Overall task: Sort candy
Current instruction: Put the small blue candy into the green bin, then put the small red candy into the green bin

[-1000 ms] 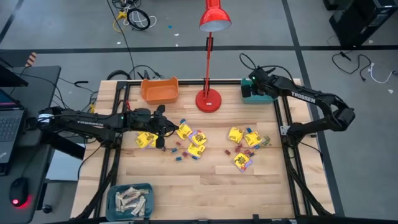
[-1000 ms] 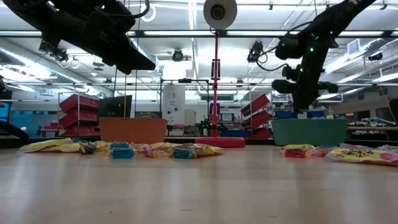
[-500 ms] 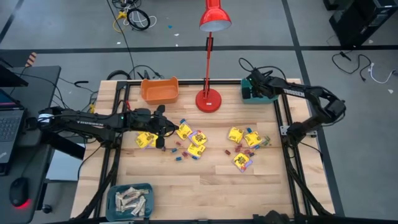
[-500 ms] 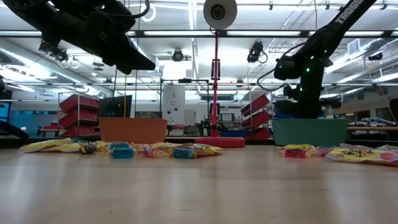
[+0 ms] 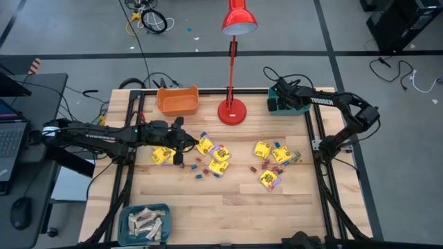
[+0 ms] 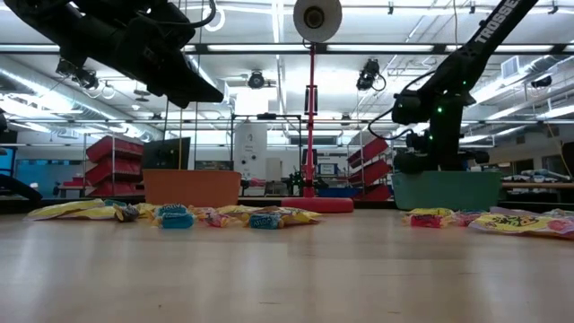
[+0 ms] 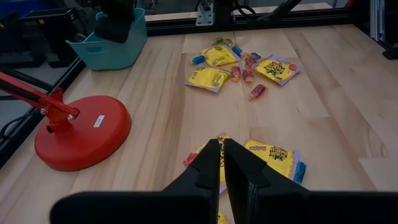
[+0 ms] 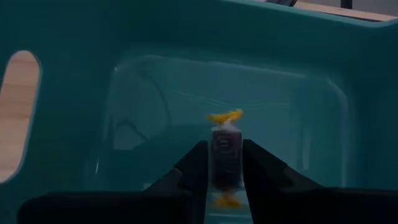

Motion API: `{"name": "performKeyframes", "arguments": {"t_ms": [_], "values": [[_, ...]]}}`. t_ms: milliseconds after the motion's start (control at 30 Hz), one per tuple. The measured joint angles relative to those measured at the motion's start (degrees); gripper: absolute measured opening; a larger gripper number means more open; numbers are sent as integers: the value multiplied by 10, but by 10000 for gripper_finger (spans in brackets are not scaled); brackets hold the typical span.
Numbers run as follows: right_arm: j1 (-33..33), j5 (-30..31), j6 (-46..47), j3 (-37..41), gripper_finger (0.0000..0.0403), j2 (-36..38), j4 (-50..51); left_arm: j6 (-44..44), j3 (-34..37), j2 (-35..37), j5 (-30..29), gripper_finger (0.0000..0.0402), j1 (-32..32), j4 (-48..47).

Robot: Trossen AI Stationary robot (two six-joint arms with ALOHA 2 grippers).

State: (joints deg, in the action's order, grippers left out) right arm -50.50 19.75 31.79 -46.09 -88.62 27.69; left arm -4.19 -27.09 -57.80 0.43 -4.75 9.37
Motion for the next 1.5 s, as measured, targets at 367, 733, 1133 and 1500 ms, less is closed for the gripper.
{"name": "performKeyframes", "arguments": {"t_ms": [367, 733, 1133, 1500], "values": [[0, 1, 1, 0, 125, 0, -6, 1, 0, 0, 0, 23, 0, 0], [0, 4, -15, 0, 127, 80, -11, 1, 0, 0, 0, 23, 0, 1], [69, -77, -77, 0, 126, 240, -34, 1, 0, 0, 0, 23, 0, 2], [258, -190, -179, -1, 126, 277, -58, 0, 0, 0, 0, 23, 0, 2]]}}
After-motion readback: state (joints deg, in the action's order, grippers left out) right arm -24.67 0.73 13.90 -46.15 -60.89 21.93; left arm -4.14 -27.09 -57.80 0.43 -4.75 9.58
